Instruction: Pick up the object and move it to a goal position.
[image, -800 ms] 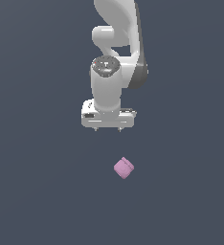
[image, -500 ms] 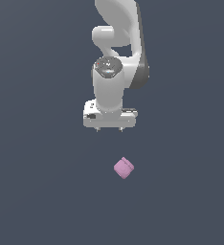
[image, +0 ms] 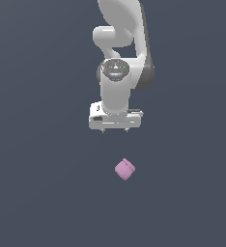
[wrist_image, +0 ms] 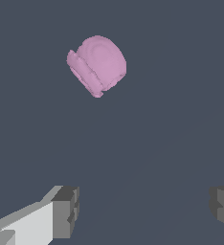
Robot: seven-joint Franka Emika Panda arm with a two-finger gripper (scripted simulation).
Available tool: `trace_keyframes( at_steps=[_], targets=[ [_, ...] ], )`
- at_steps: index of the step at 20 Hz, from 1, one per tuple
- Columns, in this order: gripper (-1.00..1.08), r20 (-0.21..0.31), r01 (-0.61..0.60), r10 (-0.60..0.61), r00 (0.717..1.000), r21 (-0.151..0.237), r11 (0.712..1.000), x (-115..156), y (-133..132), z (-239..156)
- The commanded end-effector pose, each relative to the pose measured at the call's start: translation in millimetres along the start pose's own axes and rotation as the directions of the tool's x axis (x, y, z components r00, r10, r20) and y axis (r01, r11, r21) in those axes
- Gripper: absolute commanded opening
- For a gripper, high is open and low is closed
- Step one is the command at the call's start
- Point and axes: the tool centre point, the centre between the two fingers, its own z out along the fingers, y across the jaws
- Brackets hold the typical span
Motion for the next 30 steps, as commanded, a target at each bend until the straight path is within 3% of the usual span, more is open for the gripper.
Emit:
trace_keyframes(
  at_steps=[1,10,16,20,30],
  targets=[
    [1.0,0.0,0.002,-0.002,1.0,0.0,1.0,0,0,0],
    [1.0,-0.006,0.096,-0.096,0.995,-0.007,0.995,19,-5,6],
    [1.0,-0.013,0.226,-0.227,0.974,-0.015,0.974,45,-13,17],
    [1.0,-0.019,0.34,-0.341,0.94,-0.022,0.94,67,-20,27],
    [1.0,-0.034,0.573,-0.574,0.818,-0.035,0.819,113,-35,55]
  ],
)
